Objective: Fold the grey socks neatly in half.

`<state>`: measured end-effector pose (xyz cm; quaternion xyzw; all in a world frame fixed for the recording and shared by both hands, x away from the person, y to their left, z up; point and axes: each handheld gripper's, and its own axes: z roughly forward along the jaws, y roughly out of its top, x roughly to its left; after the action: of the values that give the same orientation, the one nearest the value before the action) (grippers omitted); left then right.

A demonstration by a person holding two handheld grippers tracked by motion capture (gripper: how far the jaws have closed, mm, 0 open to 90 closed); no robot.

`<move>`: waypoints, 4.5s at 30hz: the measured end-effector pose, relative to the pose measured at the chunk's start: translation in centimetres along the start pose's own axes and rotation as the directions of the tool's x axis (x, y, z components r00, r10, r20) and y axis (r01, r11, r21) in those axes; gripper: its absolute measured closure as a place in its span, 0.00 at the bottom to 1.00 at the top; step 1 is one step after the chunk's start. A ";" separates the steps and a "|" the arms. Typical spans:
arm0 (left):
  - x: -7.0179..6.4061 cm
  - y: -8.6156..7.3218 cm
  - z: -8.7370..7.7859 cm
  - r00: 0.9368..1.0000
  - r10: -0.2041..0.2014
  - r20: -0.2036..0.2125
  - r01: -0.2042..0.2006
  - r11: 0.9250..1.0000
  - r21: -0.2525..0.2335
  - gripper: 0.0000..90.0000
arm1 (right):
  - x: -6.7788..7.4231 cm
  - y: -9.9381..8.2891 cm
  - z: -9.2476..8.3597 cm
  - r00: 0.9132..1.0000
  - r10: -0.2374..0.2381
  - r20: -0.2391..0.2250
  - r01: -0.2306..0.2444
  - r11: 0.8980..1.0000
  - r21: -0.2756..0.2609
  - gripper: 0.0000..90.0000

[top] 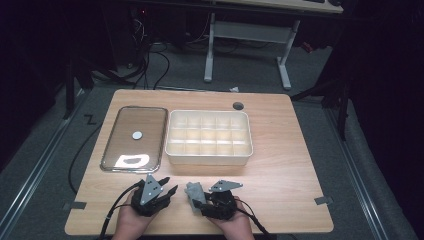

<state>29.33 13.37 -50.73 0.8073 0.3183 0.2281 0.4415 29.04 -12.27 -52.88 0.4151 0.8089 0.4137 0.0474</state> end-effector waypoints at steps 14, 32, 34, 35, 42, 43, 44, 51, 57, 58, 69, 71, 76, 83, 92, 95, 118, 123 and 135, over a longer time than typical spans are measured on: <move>2.3 -2.2 0.1 0.994 -0.103 -0.031 0.105 0.992 0.066 0.56 | 0.5 -0.2 0.5 0.997 -0.081 -0.008 0.081 0.997 0.006 0.67; 2.4 -2.6 -0.1 0.994 -0.108 -0.023 0.109 0.992 0.070 0.51 | 0.9 0.1 -0.6 0.989 -0.141 0.043 0.141 0.990 -0.001 0.76; 2.5 -2.6 -0.1 0.993 -0.113 -0.018 0.114 0.991 0.068 0.50 | 0.4 0.1 -1.2 0.990 -0.135 0.052 0.136 0.991 -0.019 0.76; 2.5 -2.6 -0.1 0.993 -0.113 -0.018 0.114 0.991 0.068 0.50 | 0.2 0.1 -1.4 0.990 -0.132 0.057 0.133 0.991 -0.023 0.76; 2.2 -2.6 0.0 0.995 -0.103 -0.008 0.103 0.993 0.065 0.49 | -1.5 -0.2 -3.0 0.989 -0.106 0.105 0.110 0.993 -0.035 0.76; 2.1 -2.6 0.0 0.995 -0.101 -0.007 0.101 0.993 0.066 0.49 | -1.6 -0.2 -3.2 0.989 -0.101 0.112 0.105 0.994 -0.036 0.76; 2.1 -2.6 0.0 0.995 -0.098 -0.010 0.099 0.993 0.067 0.49 | -1.9 -0.3 -3.4 0.988 -0.097 0.117 0.102 0.994 -0.039 0.76; 2.3 -2.5 -0.1 0.994 -0.105 -0.015 0.105 0.993 0.054 0.48 | -3.3 -0.5 -5.1 0.983 -0.082 0.163 0.086 0.996 -0.018 0.76; 2.3 -2.5 -0.3 0.994 -0.106 -0.017 0.107 0.993 0.044 0.48 | -4.2 -0.7 -6.4 0.971 -0.094 0.221 0.084 0.995 0.053 0.76; 2.4 -2.5 -0.3 0.994 -0.108 -0.015 0.109 0.993 0.046 0.48 | -4.3 -0.7 -6.6 0.969 -0.091 0.228 0.079 0.995 0.064 0.76; 2.9 -2.6 -0.5 0.993 -0.118 0.001 0.118 0.993 0.030 0.48 | -4.9 0.7 -7.7 0.948 -0.144 0.285 0.084 0.974 0.212 0.76; 2.9 -2.6 -0.5 0.993 -0.122 0.006 0.122 0.992 0.027 0.48 | -4.9 1.1 -7.8 0.947 -0.143 0.289 0.078 0.971 0.224 0.76; 3.0 -2.6 -0.5 0.993 -0.119 0.011 0.118 0.993 0.028 0.48 | -4.9 2.0 -8.6 0.936 -0.152 0.317 0.064 0.960 0.272 0.76; 2.8 -2.5 -0.5 0.993 -0.118 0.017 0.118 0.993 0.024 0.48 | -6.0 3.4 -9.8 0.940 -0.114 0.321 0.010 0.951 0.309 0.76; 2.6 -2.5 -0.5 0.993 -0.114 0.020 0.113 0.993 0.029 0.48 | -6.7 5.0 -10.6 0.943 -0.102 0.317 -0.019 0.934 0.358 0.76; 2.6 -2.6 -0.4 0.994 -0.111 0.024 0.110 0.993 0.036 0.48 | -7.2 6.2 -11.1 0.946 -0.090 0.312 -0.029 0.934 0.356 0.76; 2.6 -2.6 -0.3 0.994 -0.108 0.030 0.107 0.994 0.036 0.47 | -11.1 14.9 -10.4 0.954 -0.027 0.297 -0.096 0.915 0.391 0.76; 2.6 -2.7 -0.2 0.994 -0.108 0.033 0.107 0.993 0.040 0.47 | -12.4 16.4 -9.1 0.952 -0.021 0.306 -0.121 0.892 0.435 0.76; 2.6 -2.7 -0.2 0.994 -0.103 0.033 0.102 0.994 0.040 0.48 | -14.4 16.4 -4.7 0.937 -0.021 0.349 -0.190 0.808 0.558 0.78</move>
<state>30.23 16.45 -52.71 0.8021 0.3557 0.1848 0.4427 46.82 -20.33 -42.00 0.5103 0.8564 0.0693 0.0373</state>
